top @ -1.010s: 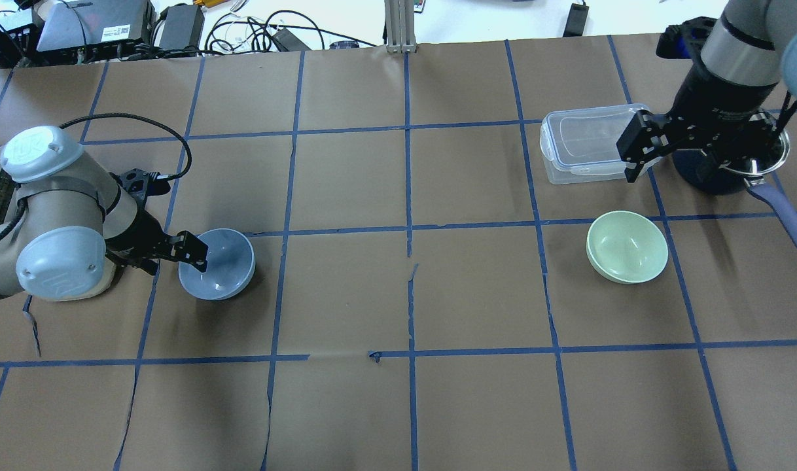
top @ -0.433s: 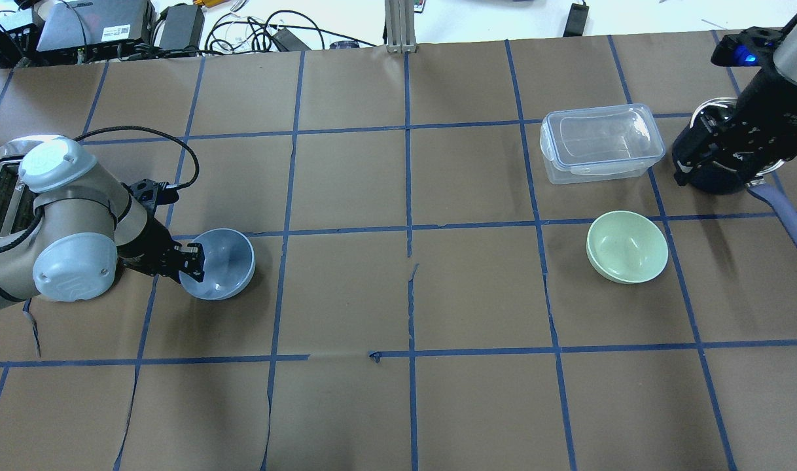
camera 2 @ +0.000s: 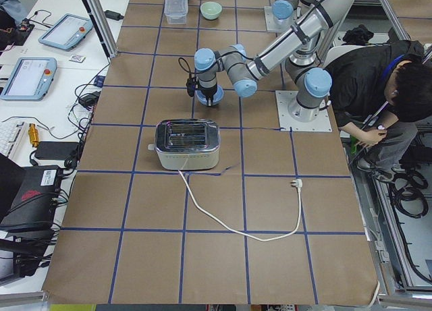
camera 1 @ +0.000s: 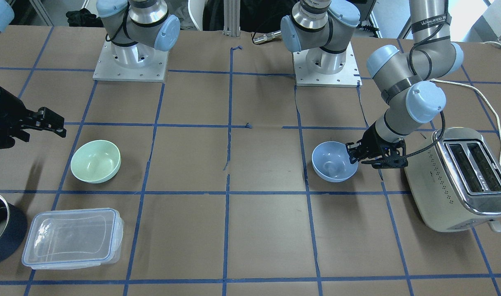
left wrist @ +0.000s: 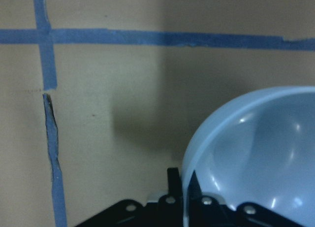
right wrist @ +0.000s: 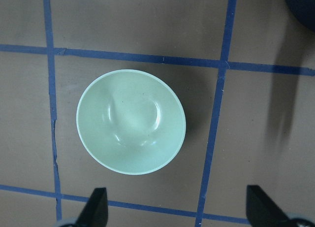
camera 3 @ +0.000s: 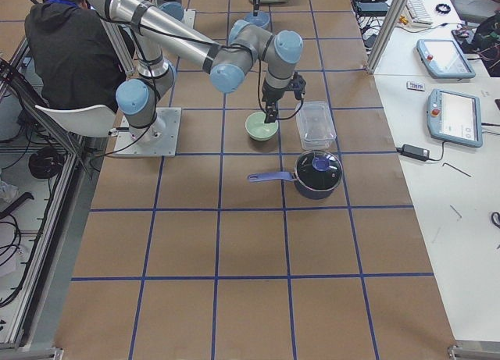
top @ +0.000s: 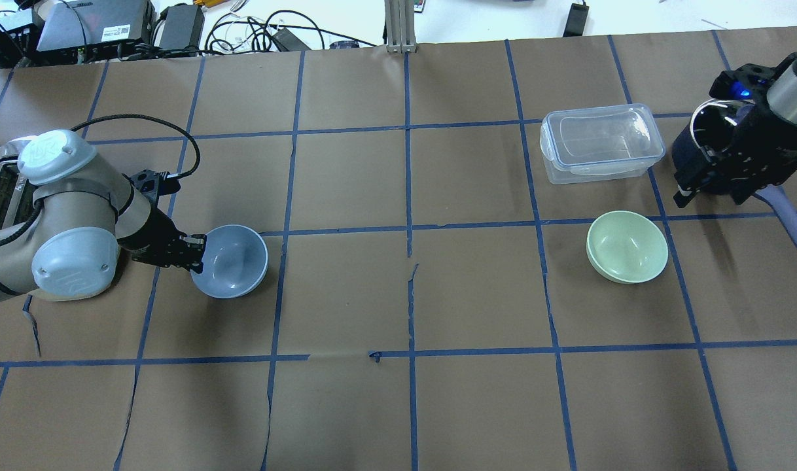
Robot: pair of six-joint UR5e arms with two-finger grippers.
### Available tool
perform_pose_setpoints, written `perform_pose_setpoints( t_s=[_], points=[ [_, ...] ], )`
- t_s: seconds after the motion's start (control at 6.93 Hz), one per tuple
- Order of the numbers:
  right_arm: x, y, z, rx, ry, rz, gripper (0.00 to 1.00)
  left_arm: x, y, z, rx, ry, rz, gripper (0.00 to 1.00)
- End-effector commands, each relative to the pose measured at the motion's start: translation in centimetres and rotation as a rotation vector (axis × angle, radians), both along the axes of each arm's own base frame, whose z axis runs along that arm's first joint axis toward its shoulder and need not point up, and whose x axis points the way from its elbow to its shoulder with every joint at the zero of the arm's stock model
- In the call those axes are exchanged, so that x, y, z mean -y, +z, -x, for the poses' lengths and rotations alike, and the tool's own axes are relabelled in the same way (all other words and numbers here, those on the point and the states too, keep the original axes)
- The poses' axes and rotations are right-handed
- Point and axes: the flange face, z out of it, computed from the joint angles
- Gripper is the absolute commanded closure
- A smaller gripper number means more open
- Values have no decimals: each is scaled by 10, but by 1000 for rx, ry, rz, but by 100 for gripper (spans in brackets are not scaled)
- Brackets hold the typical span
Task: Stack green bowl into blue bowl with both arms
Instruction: 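Grip the blue bowl rim with left gripper while right descends to green bowl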
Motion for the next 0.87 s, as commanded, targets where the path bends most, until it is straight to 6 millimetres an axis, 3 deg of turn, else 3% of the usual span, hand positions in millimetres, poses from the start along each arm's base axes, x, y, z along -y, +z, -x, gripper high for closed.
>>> perform_pose_setpoints(
  t_s=[0.0, 0.14, 0.29, 0.43, 0.58, 0.72],
  points=[
    [-5, -48, -1, 26, 12, -45, 0, 17, 51, 77, -1, 62, -19, 100],
    [2, -64, 3, 11, 22, -20, 0, 18, 71, 121, 18, 101, -23, 100],
    [2, -82, 5, 12, 26, -51, 0, 5, 73, 173, 30, 159, -39, 100],
    [1, -91, 3, 25, 20, -66, 0, -7, 57, 224, 63, 294, -68, 100],
    [-2, -106, 1, 44, 5, -91, 0, -1, 52, 244, 41, 298, -9, 100],
    [-1, -122, 2, 52, 7, -111, 0, -8, 40, 259, 51, 299, -28, 100]
  ],
)
